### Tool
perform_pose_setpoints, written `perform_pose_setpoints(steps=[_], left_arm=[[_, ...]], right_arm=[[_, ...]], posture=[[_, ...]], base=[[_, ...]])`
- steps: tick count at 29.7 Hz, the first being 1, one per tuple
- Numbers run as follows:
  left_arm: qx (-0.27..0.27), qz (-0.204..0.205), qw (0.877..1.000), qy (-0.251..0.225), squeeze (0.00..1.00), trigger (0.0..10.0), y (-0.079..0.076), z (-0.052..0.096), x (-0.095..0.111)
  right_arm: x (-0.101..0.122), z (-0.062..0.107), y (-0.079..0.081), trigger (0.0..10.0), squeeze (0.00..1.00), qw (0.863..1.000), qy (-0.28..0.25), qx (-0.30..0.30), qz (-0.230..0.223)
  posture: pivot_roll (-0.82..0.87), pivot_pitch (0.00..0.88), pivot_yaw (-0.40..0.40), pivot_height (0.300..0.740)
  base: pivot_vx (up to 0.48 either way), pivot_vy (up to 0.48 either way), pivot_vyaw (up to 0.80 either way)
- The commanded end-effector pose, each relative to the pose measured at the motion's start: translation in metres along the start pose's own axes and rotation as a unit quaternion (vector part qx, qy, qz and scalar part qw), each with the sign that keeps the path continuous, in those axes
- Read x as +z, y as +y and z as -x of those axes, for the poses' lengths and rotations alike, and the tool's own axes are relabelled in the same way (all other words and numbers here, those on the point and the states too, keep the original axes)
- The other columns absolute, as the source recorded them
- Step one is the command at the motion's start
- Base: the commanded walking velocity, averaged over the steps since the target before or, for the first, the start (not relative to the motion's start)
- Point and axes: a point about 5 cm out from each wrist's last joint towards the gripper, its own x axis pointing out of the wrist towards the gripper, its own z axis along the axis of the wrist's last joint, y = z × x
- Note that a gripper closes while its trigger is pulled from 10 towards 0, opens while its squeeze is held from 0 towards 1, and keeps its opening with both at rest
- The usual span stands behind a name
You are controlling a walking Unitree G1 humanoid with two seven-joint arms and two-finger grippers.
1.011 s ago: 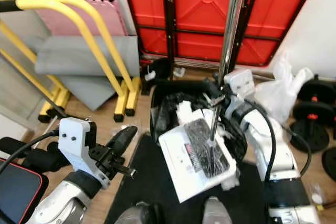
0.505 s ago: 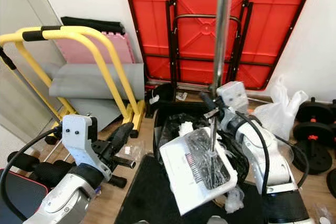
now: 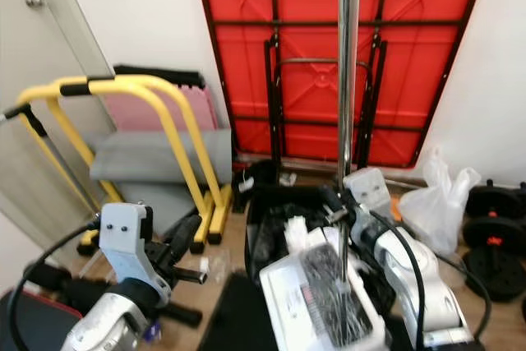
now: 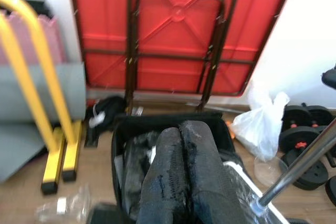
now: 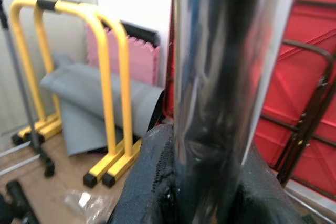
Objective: Sweep floor
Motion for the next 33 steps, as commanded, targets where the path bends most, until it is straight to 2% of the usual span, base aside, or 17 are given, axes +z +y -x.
perform_pose_setpoints(steps=[1, 10, 18, 24, 33], left_arm=[[-0.016, -0.01, 1.0, 0.005, 0.0, 10.0, -0.001, -0.002, -0.003], [-0.017, -0.001, 1.0, 0.003, 0.0, 10.0, 0.0, -0.001, -0.003], [-0.019, 0.01, 1.0, 0.007, 0.0, 10.0, 0.001, -0.002, -0.003], [-0.024, 0.011, 1.0, 0.01, 0.0, 10.0, 0.002, -0.007, -0.003], [-0.016, 0.009, 1.0, 0.01, 0.0, 10.0, 0.004, -0.009, -0.002]], right_arm=[[0.012, -0.002, 0.001, 10.0, 0.0, 1.0, -0.029, -0.005, 0.011], [0.01, -0.003, 0.001, 10.0, 0.0, 1.0, -0.022, -0.014, 0.01], [0.01, -0.007, -0.003, 10.0, 0.0, 0.999, -0.017, -0.028, -0.005], [0.016, -0.013, -0.009, 10.0, 0.0, 0.999, -0.027, -0.045, 0.0], [0.016, -0.016, -0.01, 10.0, 0.0, 0.998, -0.028, -0.05, 0.003]], posture=[[-0.12, 0.0, 0.034, 0.74], [-0.12, 0.0, 0.033, 0.74], [-0.12, 0.0, 0.033, 0.74], [-0.11, 0.0, 0.034, 0.74], [-0.11, 0.0, 0.031, 0.74]], base=[[0.0, 0.0, 0.0], [0.0, 0.0, 0.0], [0.0, 0.0, -0.8], [0.0, 0.0, -0.8], [0.0, 0.0, -0.8]])
